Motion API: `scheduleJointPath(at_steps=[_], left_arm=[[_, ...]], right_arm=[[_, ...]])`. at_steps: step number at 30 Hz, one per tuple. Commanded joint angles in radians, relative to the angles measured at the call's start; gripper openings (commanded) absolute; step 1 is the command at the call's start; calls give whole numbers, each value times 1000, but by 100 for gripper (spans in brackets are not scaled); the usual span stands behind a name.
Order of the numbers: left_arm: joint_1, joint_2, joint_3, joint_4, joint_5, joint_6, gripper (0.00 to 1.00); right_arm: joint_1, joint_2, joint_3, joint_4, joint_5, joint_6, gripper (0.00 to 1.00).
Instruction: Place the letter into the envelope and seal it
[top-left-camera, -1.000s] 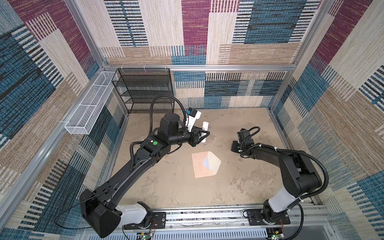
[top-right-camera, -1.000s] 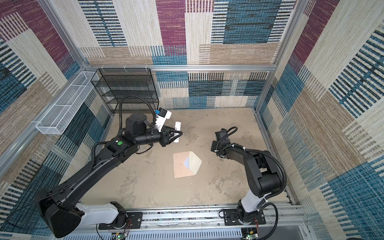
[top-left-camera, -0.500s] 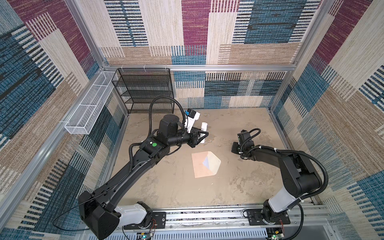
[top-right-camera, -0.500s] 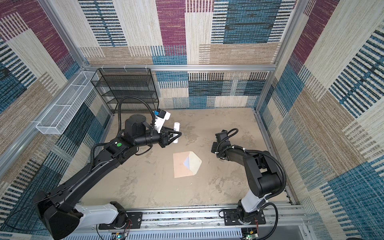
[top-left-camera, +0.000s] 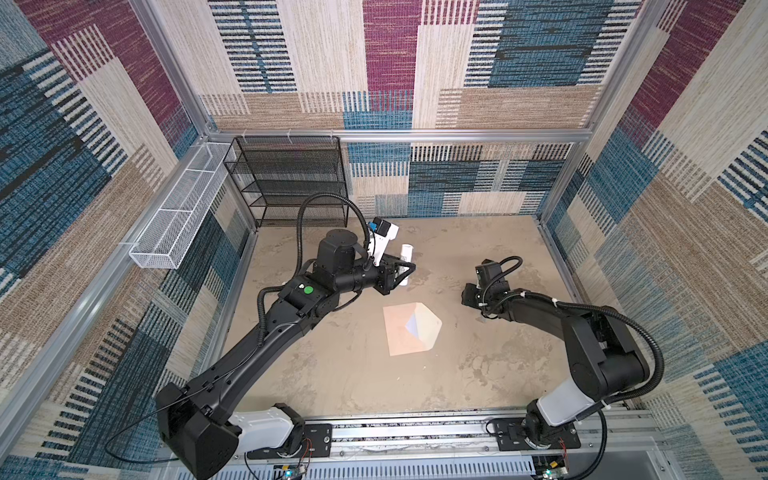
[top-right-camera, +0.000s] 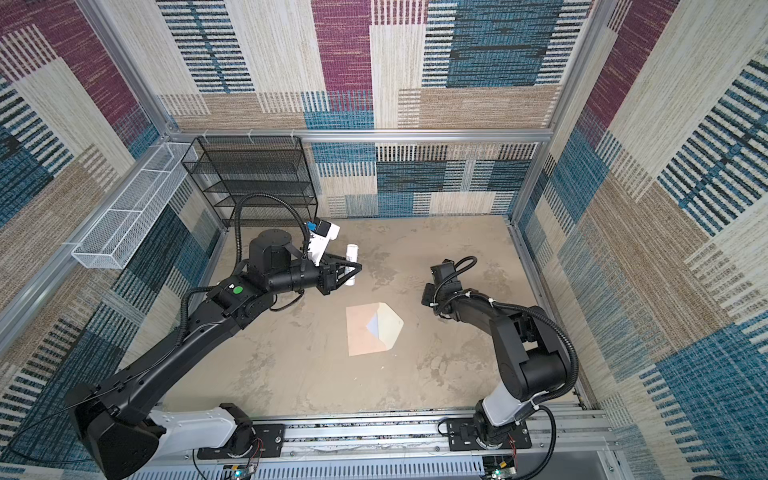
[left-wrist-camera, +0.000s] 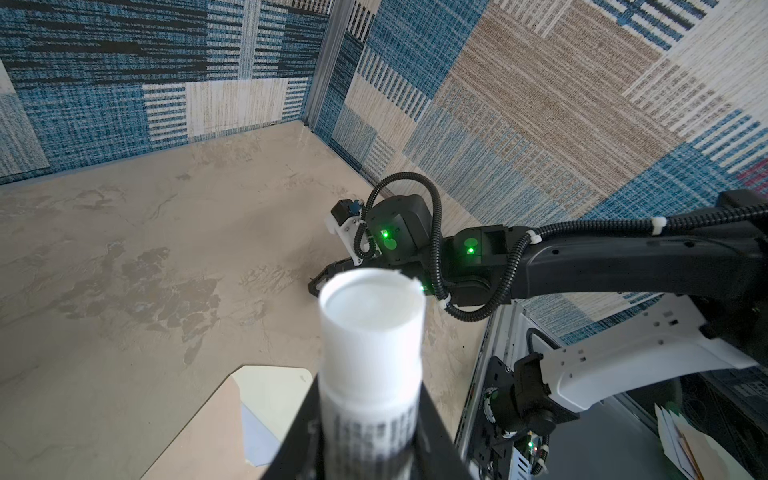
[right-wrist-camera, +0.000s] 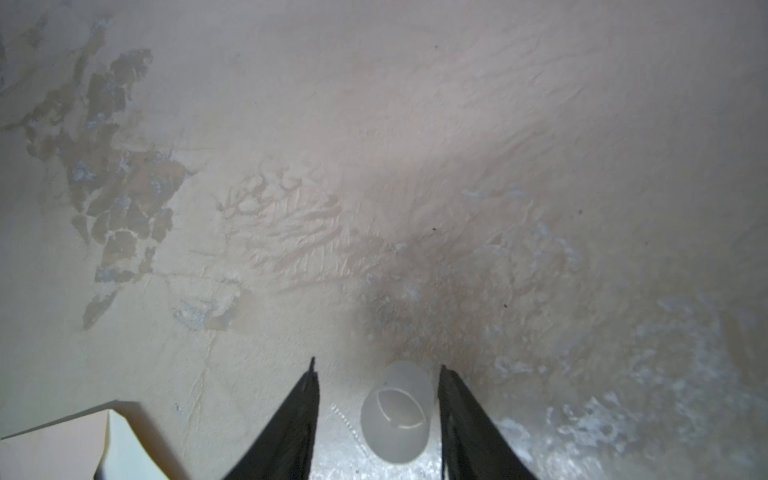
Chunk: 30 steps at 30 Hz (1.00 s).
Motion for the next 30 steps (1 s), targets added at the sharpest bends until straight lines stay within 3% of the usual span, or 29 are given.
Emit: scheduleJointPath(at_steps=[1, 8, 12, 16, 22, 30], left_arm=[[6, -5, -2, 44, 0, 6, 0], [32, -2, -12, 144, -85, -70, 0], [43, 25, -11, 244, -122, -126, 0], [43, 75, 13, 325, -140, -182, 0], [42, 142, -3, 536, -156, -323, 0], [37, 206, 6, 683, -153, -438, 0]], right_arm=[[1, -33, 32, -23, 24, -10, 58], [1, -208, 100, -34, -8, -94, 65], [29, -376, 35, 151, -119, -224, 63], [129, -501, -30, 346, -161, -364, 63], [295, -525, -25, 471, -153, -402, 63], [411, -507, -65, 602, -68, -394, 62]])
